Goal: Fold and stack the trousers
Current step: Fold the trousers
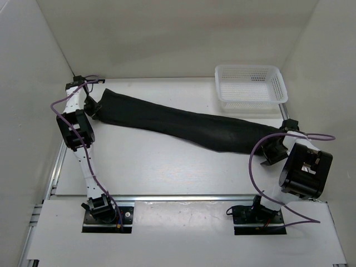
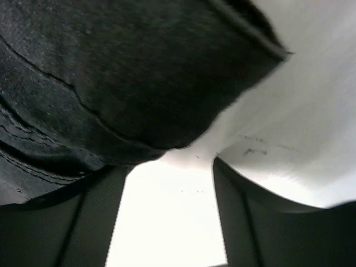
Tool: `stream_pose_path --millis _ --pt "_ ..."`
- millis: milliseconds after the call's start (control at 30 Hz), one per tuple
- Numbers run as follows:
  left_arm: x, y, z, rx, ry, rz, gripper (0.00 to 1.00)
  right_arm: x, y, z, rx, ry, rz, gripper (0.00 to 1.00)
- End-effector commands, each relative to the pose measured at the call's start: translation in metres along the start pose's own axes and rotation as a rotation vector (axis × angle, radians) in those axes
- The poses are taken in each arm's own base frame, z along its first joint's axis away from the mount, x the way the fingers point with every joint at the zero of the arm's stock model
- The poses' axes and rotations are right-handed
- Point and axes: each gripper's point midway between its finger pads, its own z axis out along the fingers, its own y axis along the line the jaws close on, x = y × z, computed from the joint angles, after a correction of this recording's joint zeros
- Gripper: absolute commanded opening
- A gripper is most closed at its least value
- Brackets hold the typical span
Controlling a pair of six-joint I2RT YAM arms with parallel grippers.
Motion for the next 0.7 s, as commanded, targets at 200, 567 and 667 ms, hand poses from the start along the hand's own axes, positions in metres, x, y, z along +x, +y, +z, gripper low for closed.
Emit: stream_pose_path --millis 200,567,667 --pt "-0.017 0.009 -0.038 -0.003 -0.08 -0.008 0.11 -0.047 0.024 -0.007 -0.112 -0.2 0.029 0.77" --pt "-0.009 0.018 -0.04 -0.017 -0.052 -0.007 0.11 -0.073 0.052 0.017 -0.123 -0.161 0.039 0.0" --pt "-0.016 0.015 -0.048 -0.007 -0.071 -0.008 0.11 -0.087 0.063 -0.012 -0.141 -0.219 0.036 0.0"
